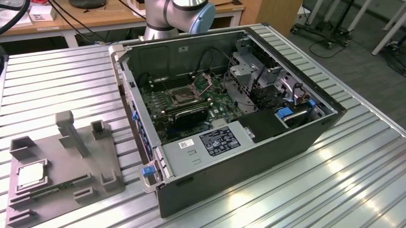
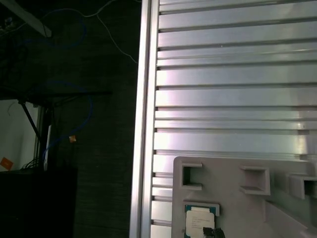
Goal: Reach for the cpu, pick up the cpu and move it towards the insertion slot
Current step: 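Reach for the cpu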
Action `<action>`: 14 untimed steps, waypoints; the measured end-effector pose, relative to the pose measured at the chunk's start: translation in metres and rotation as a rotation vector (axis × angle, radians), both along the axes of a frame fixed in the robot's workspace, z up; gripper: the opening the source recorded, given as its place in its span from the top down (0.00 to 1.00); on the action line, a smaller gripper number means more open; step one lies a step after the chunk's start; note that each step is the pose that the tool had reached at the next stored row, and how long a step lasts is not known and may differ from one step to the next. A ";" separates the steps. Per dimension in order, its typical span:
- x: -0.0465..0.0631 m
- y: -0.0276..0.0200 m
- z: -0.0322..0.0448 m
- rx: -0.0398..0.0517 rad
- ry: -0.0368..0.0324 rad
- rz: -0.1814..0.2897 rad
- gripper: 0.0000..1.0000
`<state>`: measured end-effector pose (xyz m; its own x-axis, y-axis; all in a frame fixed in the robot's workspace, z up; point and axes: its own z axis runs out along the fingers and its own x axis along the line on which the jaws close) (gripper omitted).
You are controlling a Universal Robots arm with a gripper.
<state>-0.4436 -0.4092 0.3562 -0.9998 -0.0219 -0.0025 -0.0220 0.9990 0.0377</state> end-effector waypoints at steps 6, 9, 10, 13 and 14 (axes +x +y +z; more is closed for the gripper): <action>0.000 -0.0045 -0.0049 0.0001 0.0001 0.000 0.83; -0.001 -0.0056 -0.0098 0.0000 -0.0001 0.000 0.71; -0.002 -0.0058 -0.0115 0.0000 -0.0002 0.001 0.71; -0.008 -0.0060 -0.0169 -0.0001 -0.0001 0.001 0.53; -0.011 -0.0060 -0.0188 0.0001 -0.0007 0.000 0.53</action>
<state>-0.4543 -0.4152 0.3374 -0.9997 -0.0223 -0.0032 -0.0224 0.9990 0.0378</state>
